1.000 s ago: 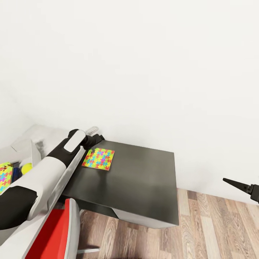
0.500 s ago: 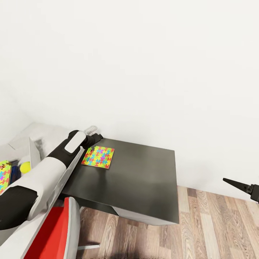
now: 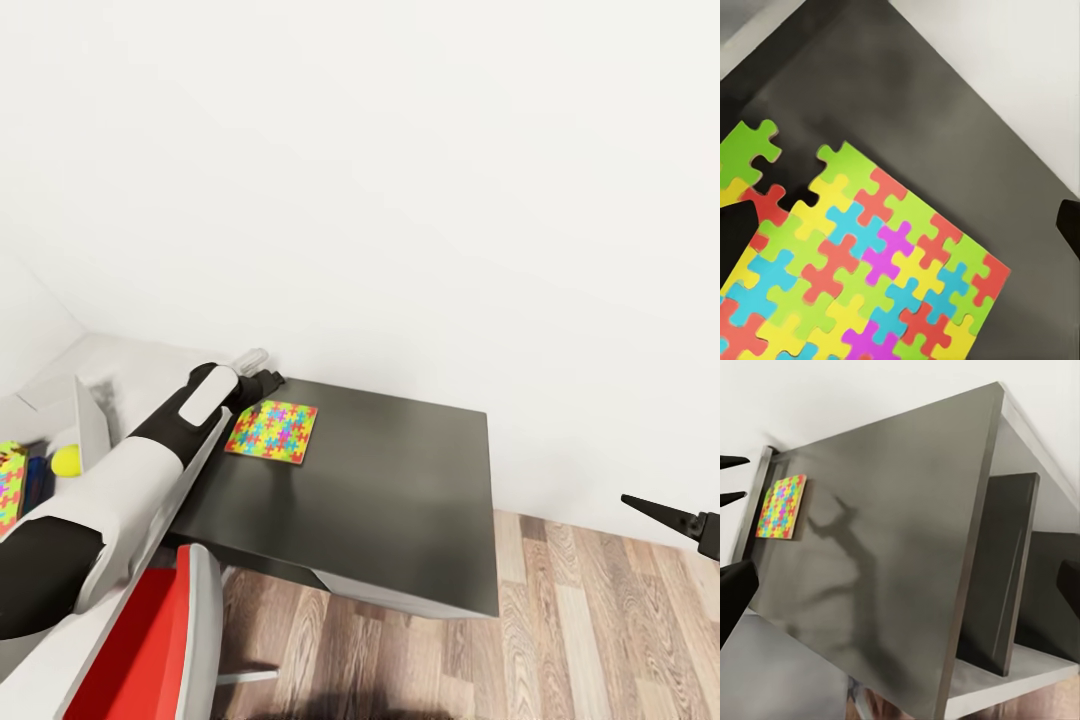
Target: Put all the toys in the child's room - the three board games (two on the bed and one on the table), the two jigsaw puzzles on the table, and the tennis ball on the table - inside the toy box on the table in the child's room.
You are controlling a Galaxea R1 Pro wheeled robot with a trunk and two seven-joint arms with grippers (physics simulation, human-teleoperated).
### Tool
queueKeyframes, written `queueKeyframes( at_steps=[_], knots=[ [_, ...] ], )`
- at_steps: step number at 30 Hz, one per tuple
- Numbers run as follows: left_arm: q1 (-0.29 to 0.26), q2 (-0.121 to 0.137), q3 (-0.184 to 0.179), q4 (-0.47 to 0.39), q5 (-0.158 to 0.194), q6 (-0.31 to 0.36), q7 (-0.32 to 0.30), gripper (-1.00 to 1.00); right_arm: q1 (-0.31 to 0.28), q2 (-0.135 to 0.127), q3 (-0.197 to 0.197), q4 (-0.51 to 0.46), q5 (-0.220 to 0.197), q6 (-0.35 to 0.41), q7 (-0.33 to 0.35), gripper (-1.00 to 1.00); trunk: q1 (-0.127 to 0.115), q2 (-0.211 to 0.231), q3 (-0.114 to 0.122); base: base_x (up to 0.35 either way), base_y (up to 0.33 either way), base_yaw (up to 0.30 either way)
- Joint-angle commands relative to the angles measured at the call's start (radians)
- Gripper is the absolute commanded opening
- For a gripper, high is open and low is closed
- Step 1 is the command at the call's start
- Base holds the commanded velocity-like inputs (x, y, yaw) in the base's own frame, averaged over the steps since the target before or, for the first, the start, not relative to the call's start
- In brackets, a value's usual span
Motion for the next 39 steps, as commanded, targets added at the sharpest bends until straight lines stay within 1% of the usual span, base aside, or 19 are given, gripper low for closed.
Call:
queueKeyframes(
  at_steps=[1,5,8,9,13,18,26,39],
  knots=[
    [-0.001,0.001,-0.006,-0.002,0.01,-0.001,0.009,1.0,-0.001,0.0,-0.001,0.0,0.004,0.003,0.006,1.0,0.0,-0.001,-0.003,0.0,0.0,0.0],
    [-0.001,0.004,-0.006,0.001,0.002,-0.002,-0.015,1.0,-0.001,0.0,-0.002,0.0,0.004,0.003,0.006,1.0,0.0,-0.001,-0.009,0.0,0.0,0.0],
    [-0.001,0.005,-0.006,0.009,-0.023,-0.002,-0.044,1.0,-0.001,0.0,-0.003,0.0,0.004,0.003,0.006,1.0,0.0,-0.001,-0.014,0.0,0.0,0.0],
    [-0.001,0.005,-0.006,0.009,-0.023,-0.002,-0.044,1.0,-0.001,0.0,-0.003,0.0,0.004,0.003,0.006,1.0,0.0,-0.001,-0.016,0.0,0.0,0.0],
    [-0.001,0.005,-0.004,0.027,-0.057,-0.003,-0.085,1.0,0.0,-0.001,-0.003,0.0,0.004,0.003,0.006,1.0,0.0,-0.001,-0.022,0.0,0.0,0.0],
    [-0.001,0.003,-0.001,0.05,-0.071,-0.003,-0.114,1.0,0.0,-0.001,-0.004,0.0,0.004,0.003,0.006,1.0,0.0,-0.001,-0.03,0.0,0.0,0.0],
    [-0.001,0.003,0.003,0.063,-0.076,-0.002,-0.129,1.0,0.0,-0.002,-0.004,0.0,0.004,0.003,0.006,1.0,0.0,-0.001,-0.043,0.0,0.0,0.0],
    [0.004,0.006,0.007,0.069,-0.069,0.01,-0.137,1.0,0.0,-0.001,-0.004,0.0,0.004,0.003,0.006,1.0,0.0,-0.001,-0.064,0.0,0.0,0.0]
  ],
)
